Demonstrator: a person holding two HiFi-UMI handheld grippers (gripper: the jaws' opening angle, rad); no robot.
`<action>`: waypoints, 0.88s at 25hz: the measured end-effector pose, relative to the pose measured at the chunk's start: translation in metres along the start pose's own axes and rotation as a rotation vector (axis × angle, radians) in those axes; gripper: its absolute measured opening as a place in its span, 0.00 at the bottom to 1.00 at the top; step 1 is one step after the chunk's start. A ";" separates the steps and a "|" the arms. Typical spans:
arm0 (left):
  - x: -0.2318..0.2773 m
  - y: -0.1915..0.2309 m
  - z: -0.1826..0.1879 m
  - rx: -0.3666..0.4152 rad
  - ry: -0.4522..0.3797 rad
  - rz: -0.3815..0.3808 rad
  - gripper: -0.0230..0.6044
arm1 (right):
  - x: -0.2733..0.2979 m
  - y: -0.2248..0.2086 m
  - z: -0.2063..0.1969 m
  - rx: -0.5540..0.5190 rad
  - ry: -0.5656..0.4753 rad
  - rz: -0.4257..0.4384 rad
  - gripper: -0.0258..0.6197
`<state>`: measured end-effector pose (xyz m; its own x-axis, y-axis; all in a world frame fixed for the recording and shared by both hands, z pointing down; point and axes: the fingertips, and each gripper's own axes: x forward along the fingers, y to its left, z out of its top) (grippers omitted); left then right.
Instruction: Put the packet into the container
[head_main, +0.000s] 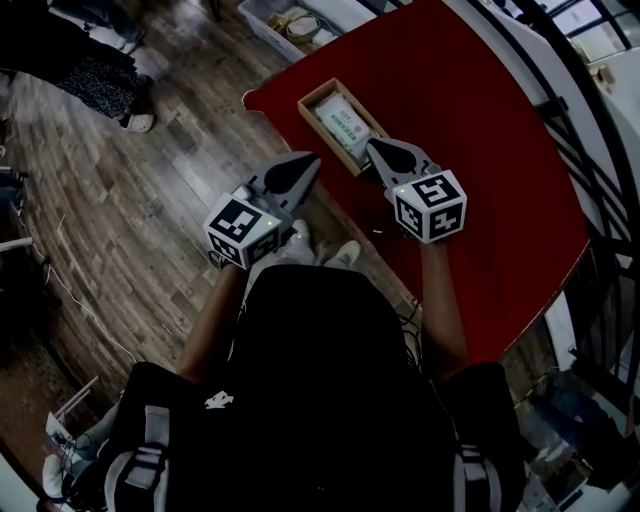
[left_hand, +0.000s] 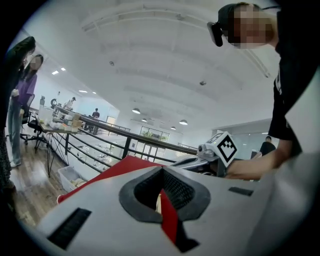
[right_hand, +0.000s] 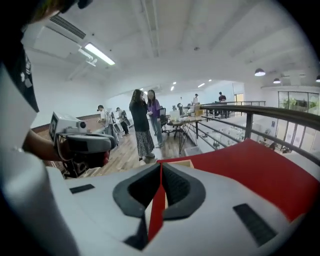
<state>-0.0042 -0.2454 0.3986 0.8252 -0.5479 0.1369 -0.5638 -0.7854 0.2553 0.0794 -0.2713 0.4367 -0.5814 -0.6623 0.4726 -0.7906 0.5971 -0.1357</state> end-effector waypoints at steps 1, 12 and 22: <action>0.001 -0.003 0.002 0.007 0.001 -0.004 0.04 | -0.009 0.002 0.005 -0.013 -0.039 -0.014 0.08; 0.012 -0.033 0.019 0.034 0.005 -0.027 0.04 | -0.080 0.027 0.027 -0.064 -0.298 -0.060 0.07; 0.018 -0.040 0.018 0.071 0.002 -0.035 0.04 | -0.090 0.032 0.023 -0.086 -0.317 -0.065 0.07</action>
<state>0.0324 -0.2293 0.3734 0.8447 -0.5191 0.1306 -0.5352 -0.8226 0.1918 0.1021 -0.2034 0.3695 -0.5722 -0.7999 0.1811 -0.8165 0.5764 -0.0340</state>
